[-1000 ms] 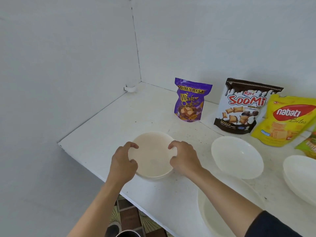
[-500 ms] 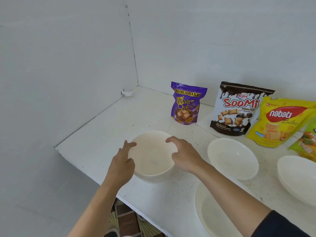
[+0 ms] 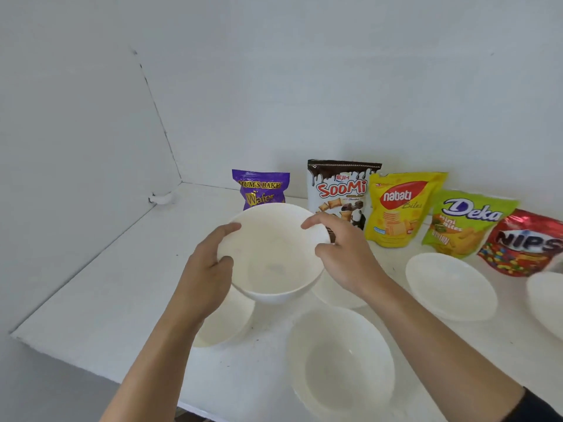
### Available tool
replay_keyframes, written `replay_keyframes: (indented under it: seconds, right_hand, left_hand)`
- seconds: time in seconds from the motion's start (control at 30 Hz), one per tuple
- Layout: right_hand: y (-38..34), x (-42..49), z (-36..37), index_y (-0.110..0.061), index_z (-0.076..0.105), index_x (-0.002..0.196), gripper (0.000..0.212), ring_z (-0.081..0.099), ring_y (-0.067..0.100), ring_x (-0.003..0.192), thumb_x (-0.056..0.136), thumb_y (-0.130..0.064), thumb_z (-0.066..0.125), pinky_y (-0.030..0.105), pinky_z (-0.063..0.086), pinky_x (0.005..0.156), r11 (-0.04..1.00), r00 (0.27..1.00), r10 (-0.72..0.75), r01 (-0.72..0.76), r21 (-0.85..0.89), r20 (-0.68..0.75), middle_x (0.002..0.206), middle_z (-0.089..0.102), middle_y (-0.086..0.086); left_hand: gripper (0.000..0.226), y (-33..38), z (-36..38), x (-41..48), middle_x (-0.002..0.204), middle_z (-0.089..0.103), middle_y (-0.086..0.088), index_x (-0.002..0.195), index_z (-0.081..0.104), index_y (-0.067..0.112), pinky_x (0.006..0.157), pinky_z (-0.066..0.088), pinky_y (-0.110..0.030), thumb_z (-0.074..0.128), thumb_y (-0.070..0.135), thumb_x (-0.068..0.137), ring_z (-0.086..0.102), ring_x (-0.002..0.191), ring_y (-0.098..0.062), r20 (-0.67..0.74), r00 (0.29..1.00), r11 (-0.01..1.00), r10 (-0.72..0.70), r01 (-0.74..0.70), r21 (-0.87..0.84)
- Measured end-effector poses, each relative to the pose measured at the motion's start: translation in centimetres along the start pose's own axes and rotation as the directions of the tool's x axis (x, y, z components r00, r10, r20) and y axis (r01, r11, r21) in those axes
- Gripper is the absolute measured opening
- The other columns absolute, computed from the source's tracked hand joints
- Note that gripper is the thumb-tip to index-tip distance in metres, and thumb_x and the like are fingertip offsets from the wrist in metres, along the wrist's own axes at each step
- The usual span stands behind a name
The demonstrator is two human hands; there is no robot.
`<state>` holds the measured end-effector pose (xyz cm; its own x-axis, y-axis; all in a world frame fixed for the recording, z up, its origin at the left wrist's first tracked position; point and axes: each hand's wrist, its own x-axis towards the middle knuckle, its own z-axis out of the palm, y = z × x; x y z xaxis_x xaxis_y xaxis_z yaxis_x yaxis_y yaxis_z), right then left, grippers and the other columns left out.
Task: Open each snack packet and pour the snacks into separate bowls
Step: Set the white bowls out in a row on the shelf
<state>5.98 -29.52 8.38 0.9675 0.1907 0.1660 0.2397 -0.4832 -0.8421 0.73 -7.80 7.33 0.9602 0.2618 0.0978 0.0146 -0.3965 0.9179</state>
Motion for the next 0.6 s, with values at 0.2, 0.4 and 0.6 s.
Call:
replay_keyframes:
  seconds: [0.2, 0.4, 0.6]
  right_hand:
    - [4.4, -3.4, -7.4, -0.024, 0.068, 0.103, 0.048, 0.049, 0.004, 0.073, 0.077, 0.012, 0.052, 0.018, 0.03, 0.06, 1.0, 0.992, 0.014, -0.014, -0.001, -0.122, 0.09, 0.058, -0.008]
    - [10.3, -8.2, -15.1, -0.033, 0.065, 0.107, 0.057, 0.054, 0.029, 0.103, 0.077, 0.013, 0.05, 0.028, 0.044, 0.089, 0.996, 0.993, 0.086, -0.087, -0.011, -0.081, 0.121, 0.061, -0.007]
    - [16.3, -12.9, -19.8, -0.034, 0.062, 0.116, 0.059, 0.053, 0.025, 0.112, 0.081, 0.011, 0.048, 0.008, 0.036, 0.082, 0.975, 0.976, 0.213, -0.211, -0.068, 0.037, 0.128, 0.053, -0.015]
  left_hand:
    - [0.065, 3.4, 8.1, -1.2, 0.133, 0.056, 0.003, 0.131, 0.06, 0.031, 0.088, 0.047, -0.028, 0.038, -0.014, 0.089, 0.053, 0.12, -0.021, 0.106, 0.993, 0.998, 0.058, -0.054, -0.042]
    - [0.065, 5.6, 17.1, -4.6, 0.126, 0.056, 0.01, 0.132, 0.058, 0.032, 0.077, 0.047, -0.017, 0.038, -0.013, 0.091, 0.056, 0.108, -0.009, 0.23, 0.97, 0.997, 0.08, -0.073, -0.037]
    - [0.071, 5.1, 24.3, -8.6, 0.134, 0.056, 0.019, 0.131, 0.057, 0.037, 0.088, 0.049, -0.018, 0.038, -0.015, 0.086, 0.056, 0.107, 0.009, 0.341, 0.94, 1.0, 0.011, -0.019, 0.022]
